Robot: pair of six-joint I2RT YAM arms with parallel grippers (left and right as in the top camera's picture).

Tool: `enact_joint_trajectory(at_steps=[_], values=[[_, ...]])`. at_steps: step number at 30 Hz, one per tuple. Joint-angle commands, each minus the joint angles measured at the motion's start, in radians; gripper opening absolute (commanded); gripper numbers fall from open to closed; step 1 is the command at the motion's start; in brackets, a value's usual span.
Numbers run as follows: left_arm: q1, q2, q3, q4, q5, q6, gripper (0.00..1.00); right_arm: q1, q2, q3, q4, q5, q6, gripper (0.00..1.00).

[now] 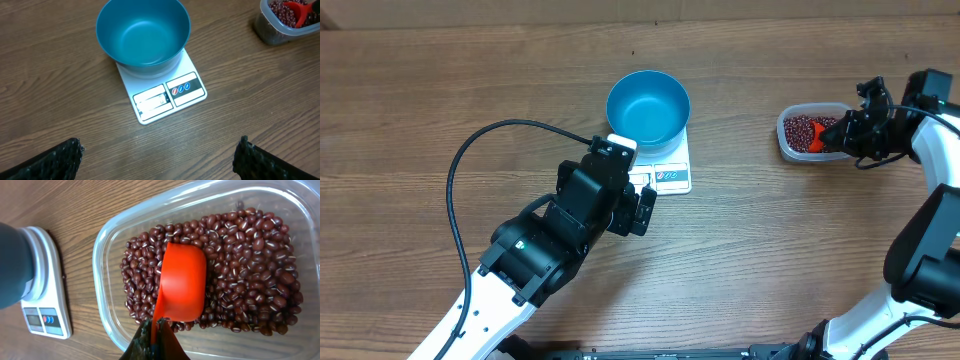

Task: Scoop item into bowl and weigh 150g on scale
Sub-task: 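Dip the red scoop into the red beans and drag it through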

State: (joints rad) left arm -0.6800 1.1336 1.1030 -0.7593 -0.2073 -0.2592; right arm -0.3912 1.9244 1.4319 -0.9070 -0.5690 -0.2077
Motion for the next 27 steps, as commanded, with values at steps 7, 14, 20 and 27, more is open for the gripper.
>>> enact_joint_trajectory(at_steps=[7, 14, 20, 27], values=[[0.006, 0.005, -0.001, 0.001, -0.012, -0.013, 1.00, -0.043, 0.079, -0.019, -0.018, -0.132, -0.037, 0.04], [0.006, 0.005, -0.001, 0.001, -0.012, -0.013, 1.00, -0.071, 0.132, -0.019, -0.017, -0.180, -0.036, 0.04], [0.006, 0.005, -0.001, 0.001, -0.012, -0.013, 1.00, -0.114, 0.132, -0.019, -0.014, -0.230, -0.037, 0.04], [0.006, 0.005, -0.001, 0.001, -0.012, -0.013, 1.00, -0.123, 0.132, -0.019, -0.018, -0.316, -0.035, 0.04]])
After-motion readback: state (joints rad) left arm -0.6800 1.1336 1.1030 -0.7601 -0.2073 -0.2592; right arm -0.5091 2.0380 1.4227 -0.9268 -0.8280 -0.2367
